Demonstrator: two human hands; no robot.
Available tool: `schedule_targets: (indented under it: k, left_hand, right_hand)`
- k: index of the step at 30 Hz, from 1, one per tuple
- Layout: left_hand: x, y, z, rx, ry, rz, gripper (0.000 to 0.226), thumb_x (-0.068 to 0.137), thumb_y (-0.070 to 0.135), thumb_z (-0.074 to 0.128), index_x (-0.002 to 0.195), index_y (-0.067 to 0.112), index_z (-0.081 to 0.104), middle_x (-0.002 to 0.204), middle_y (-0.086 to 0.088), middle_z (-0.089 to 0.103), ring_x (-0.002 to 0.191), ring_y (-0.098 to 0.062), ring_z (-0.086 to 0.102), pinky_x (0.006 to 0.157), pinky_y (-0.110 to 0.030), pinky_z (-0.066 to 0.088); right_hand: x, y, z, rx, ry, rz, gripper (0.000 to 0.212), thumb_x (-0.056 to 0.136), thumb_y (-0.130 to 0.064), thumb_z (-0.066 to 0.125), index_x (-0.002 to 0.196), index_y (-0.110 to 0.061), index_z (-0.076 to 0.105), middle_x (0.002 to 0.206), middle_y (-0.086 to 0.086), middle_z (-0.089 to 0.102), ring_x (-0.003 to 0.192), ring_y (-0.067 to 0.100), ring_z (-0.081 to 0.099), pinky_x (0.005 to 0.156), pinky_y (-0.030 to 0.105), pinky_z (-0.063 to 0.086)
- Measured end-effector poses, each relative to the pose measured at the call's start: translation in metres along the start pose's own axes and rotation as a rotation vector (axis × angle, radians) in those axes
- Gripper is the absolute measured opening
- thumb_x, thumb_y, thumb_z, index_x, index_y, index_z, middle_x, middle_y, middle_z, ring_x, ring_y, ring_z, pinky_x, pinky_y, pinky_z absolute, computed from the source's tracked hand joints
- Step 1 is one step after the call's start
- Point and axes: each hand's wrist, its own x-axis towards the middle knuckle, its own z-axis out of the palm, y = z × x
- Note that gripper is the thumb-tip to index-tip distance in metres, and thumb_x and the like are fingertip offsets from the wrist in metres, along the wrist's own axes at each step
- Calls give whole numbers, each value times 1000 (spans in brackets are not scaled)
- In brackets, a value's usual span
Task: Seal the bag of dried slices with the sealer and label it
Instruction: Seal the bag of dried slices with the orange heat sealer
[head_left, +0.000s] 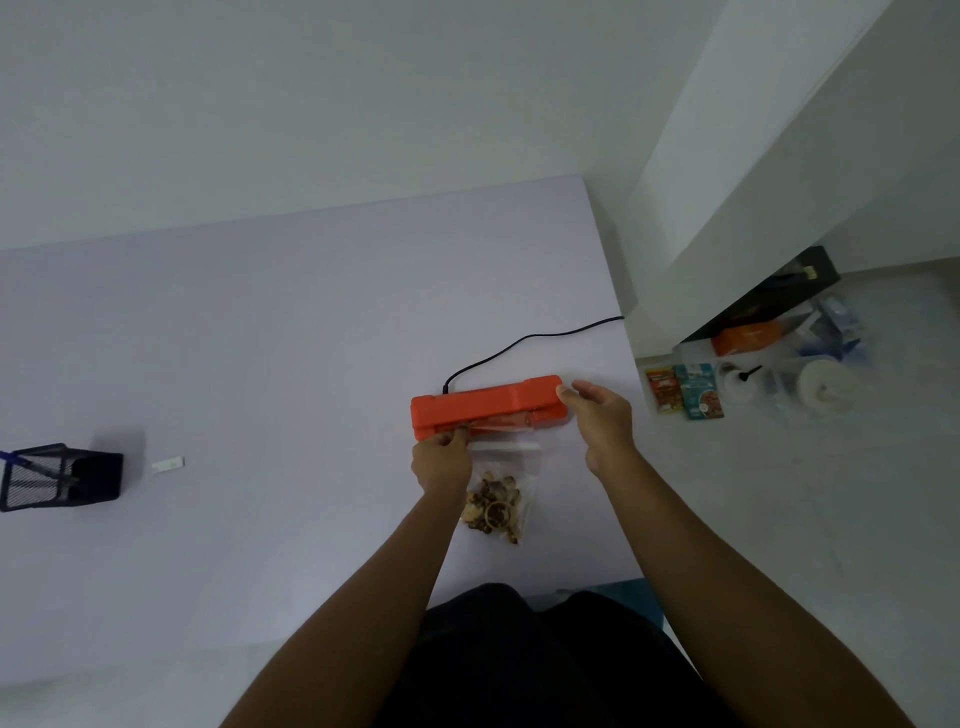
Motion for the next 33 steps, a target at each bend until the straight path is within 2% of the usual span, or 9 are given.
schedule_targets:
  k: [3, 6, 12, 16, 18, 21, 23, 27, 33]
  left_hand:
    - [-1, 2, 0, -2, 6, -9, 35, 89, 27, 70, 63, 8, 57, 56, -3, 50, 50, -14, 41, 48, -23, 36]
    - [-4, 5, -1, -22, 0, -17, 35, 88, 34, 71, 71, 4, 66, 60, -3, 57, 54, -15, 49, 51, -23, 40]
    - [-7, 8, -4, -31, 0, -30, 23, 88, 31, 71, 72, 15, 68, 71, -2, 66, 65, -17, 60, 52, -23, 43]
    - [-9, 11, -5, -30, 15, -45, 17, 87, 24, 70, 73, 16, 67, 73, -3, 67, 70, -21, 64, 65, -30, 53]
    - [-10, 12, -5, -42, 18, -45, 17, 88, 20, 67, 72, 16, 64, 75, -5, 68, 70, -22, 64, 71, -34, 58]
    - [-12, 14, -6, -26, 8, -33, 14, 87, 20, 67, 75, 14, 67, 77, -6, 68, 64, -18, 61, 63, -30, 54]
    - [-12, 15, -8, -14, 1, -25, 14, 85, 22, 71, 73, 16, 67, 75, -4, 68, 61, -15, 59, 56, -25, 49]
    - [-13, 16, -9, 20, -15, -4, 12, 86, 22, 70, 78, 14, 66, 72, -1, 66, 60, -15, 60, 57, -26, 54]
    - [-20, 18, -11, 145, 33, 127, 31, 91, 27, 66, 61, 24, 61, 65, 1, 66, 55, -14, 58, 52, -22, 44]
  right_hand:
    - [-17, -14, 1, 9, -48, -38, 27, 87, -15, 76, 112, -7, 73, 100, 6, 73, 92, 17, 67, 67, 19, 49]
    - [-38, -33, 4, 58, -120, -101, 23, 86, -15, 77, 108, -13, 74, 98, 12, 76, 78, 16, 70, 56, 19, 51]
    - [-94, -73, 25, -38, -286, -304, 25, 82, -23, 81, 106, -26, 75, 101, -3, 74, 92, 17, 73, 67, 27, 60]
    - [-123, -84, 53, -151, -387, -438, 29, 84, -24, 79, 112, -27, 73, 105, -5, 71, 92, 17, 72, 79, 37, 63]
    - [-128, -87, 62, -188, -514, -466, 26, 90, -22, 73, 115, -27, 73, 104, -2, 74, 90, 21, 72, 79, 35, 62]
    - [-122, -90, 61, -87, -681, -399, 23, 96, -11, 64, 114, -19, 74, 102, 2, 77, 82, 25, 72, 67, 29, 58]
    - [-104, -85, 51, -69, -561, -403, 23, 96, -7, 61, 113, -16, 75, 102, 2, 77, 78, 14, 69, 66, 25, 56]
    - [-42, -43, 22, -468, -150, -508, 28, 98, -12, 58, 122, -18, 72, 115, 2, 73, 101, 13, 66, 94, 30, 54]
    - [-5, 24, 3, -770, -172, -484, 51, 91, -8, 66, 140, -16, 56, 114, 12, 60, 101, 28, 64, 87, 28, 51]
